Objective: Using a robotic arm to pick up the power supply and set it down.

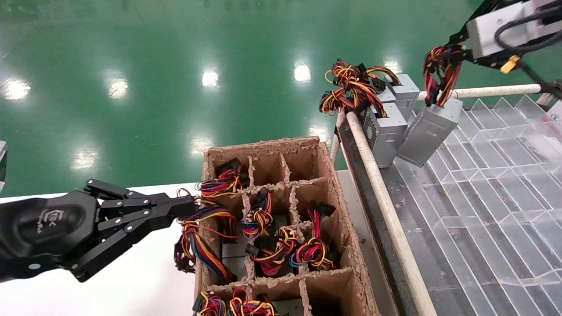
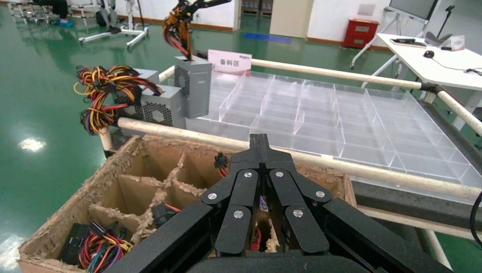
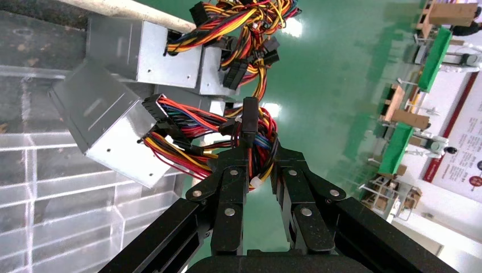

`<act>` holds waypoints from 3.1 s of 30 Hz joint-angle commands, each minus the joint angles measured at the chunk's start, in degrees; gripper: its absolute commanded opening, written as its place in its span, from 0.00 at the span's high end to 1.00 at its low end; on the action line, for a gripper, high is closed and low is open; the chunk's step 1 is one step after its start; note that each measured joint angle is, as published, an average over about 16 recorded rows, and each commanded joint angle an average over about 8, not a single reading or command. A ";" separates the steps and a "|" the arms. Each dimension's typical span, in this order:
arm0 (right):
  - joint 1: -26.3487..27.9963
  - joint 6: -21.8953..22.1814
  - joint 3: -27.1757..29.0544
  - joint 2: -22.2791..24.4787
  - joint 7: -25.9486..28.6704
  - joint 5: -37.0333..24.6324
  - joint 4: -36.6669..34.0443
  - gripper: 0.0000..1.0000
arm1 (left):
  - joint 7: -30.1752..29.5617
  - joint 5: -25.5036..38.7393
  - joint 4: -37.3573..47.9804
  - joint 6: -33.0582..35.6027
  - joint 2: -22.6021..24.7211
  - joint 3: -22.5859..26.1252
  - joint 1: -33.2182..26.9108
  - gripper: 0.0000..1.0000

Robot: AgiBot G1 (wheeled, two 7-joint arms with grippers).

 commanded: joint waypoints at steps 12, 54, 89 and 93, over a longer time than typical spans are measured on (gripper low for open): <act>-2.19 8.59 1.38 -5.94 -10.25 1.87 -14.00 1.00 | 0.00 0.00 0.00 0.00 0.00 0.00 0.00 1.00; -5.99 14.87 4.34 -13.10 -19.24 6.28 -27.28 0.00 | 0.00 0.00 0.00 0.00 0.00 0.00 0.00 1.00; -16.15 3.57 14.36 -4.29 -10.82 21.04 -12.48 0.00 | 0.00 0.00 0.00 0.00 0.00 0.00 0.00 1.00; -20.53 2.28 16.42 -2.38 -6.18 24.09 -7.72 0.00 | 0.00 0.00 0.00 0.00 0.00 0.00 0.00 1.00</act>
